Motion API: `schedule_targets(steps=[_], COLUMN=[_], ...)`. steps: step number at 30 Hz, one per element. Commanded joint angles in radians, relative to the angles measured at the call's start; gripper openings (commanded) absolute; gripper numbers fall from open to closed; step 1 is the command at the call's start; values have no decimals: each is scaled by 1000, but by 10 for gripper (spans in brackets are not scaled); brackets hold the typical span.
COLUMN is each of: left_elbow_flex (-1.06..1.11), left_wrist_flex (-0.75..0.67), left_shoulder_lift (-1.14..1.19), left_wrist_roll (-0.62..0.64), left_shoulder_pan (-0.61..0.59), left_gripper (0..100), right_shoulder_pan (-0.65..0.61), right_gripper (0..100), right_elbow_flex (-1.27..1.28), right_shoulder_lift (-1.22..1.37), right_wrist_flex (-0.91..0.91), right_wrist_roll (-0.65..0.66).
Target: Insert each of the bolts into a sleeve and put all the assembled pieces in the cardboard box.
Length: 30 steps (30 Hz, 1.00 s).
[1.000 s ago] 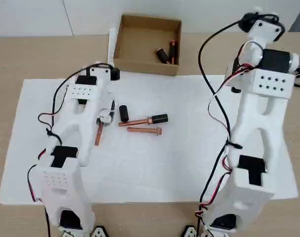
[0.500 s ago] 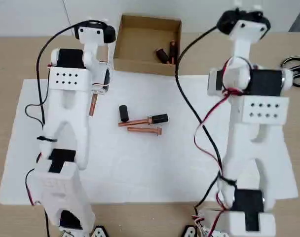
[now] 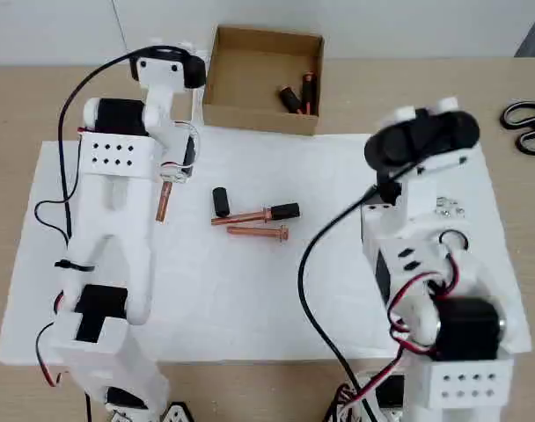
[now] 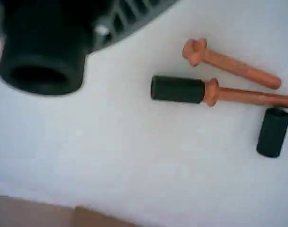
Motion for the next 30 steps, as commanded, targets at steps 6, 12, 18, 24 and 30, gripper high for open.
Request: schedule_targets(steps=[6,12,18,24,30], left_elbow_flex=[-19,-108,-211,-220,-213], left_wrist_flex=[-9,-25,-25,-32,-120], left_shoulder_lift=[-69,-69,-69,-69,-60], left_wrist_roll=[236,285,287,321,428], left_shoulder_pan=[135,207,252,316,347], left_gripper=[6,6,6,6,6], right_shoulder_pan=[-85,-124,-145,-188,-199], right_gripper=[3,3,3,3,3], right_elbow_flex=[423,744,841,864,1043], right_shoulder_lift=[-326,-444,-524,-633,-802], right_wrist_flex=[-291,-479,-526,-455,-452], right_wrist_roll=[8,2,-74,-192,-192])
